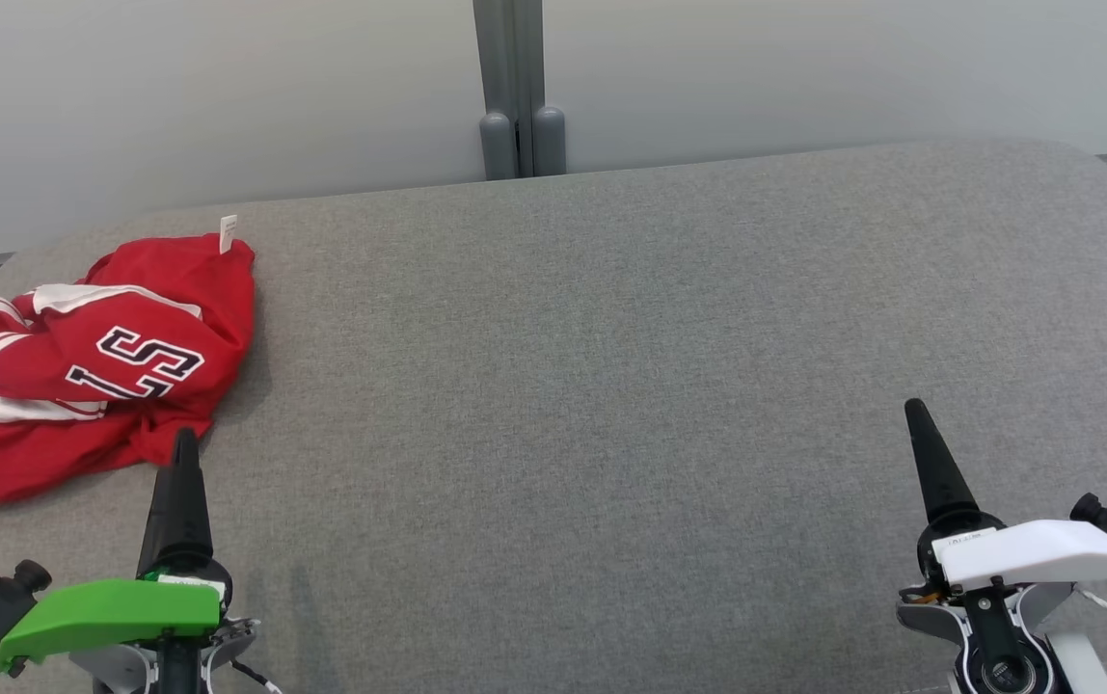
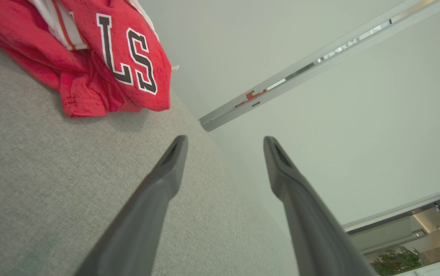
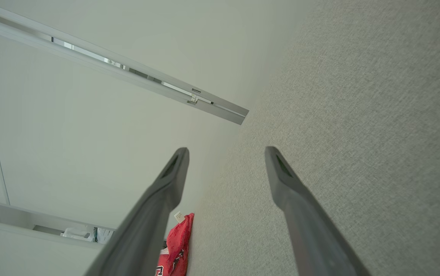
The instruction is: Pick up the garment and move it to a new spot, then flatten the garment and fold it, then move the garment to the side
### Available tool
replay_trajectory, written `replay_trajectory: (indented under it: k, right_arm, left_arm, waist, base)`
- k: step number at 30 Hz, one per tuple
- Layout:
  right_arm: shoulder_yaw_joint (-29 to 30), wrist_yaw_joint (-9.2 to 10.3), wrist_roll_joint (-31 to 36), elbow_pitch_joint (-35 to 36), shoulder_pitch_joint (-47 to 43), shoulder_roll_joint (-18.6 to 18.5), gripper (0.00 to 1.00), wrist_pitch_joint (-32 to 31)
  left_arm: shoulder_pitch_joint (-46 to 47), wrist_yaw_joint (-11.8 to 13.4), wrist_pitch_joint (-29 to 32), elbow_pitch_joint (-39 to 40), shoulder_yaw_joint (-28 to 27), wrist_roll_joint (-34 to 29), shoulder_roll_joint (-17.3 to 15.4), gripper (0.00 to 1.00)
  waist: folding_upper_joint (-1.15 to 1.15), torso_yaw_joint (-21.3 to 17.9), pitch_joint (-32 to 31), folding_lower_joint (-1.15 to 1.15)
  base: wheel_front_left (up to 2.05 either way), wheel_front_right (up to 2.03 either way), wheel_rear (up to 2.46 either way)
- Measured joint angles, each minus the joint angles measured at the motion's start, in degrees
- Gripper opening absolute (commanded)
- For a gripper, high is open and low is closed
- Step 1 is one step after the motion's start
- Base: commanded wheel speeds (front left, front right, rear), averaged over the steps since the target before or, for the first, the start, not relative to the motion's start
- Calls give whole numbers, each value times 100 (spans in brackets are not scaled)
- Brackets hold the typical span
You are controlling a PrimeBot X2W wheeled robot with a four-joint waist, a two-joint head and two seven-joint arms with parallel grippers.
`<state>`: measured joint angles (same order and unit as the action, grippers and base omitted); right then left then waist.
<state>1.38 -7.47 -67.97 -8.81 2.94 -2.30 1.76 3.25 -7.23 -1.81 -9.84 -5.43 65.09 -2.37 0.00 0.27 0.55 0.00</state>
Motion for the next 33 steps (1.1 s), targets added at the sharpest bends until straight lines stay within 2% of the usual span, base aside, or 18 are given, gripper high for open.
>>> replay_trajectory:
  k: [15,33]
  right_arm:
    - [-225,0,1172,289,-43,-8,100,289]
    - [-480,-1,2542,425,-157,-19,100,626]
  left_arm:
    - [-77,18,-289,199,172,-1562,-3,100]
    - [-148,70,-623,227,342,-3056,-8,100]
  waist:
    - [0,26,-23,0]
    - [0,59,-26,0]
  base:
    - [0,0,0]
    - [0,0,0]
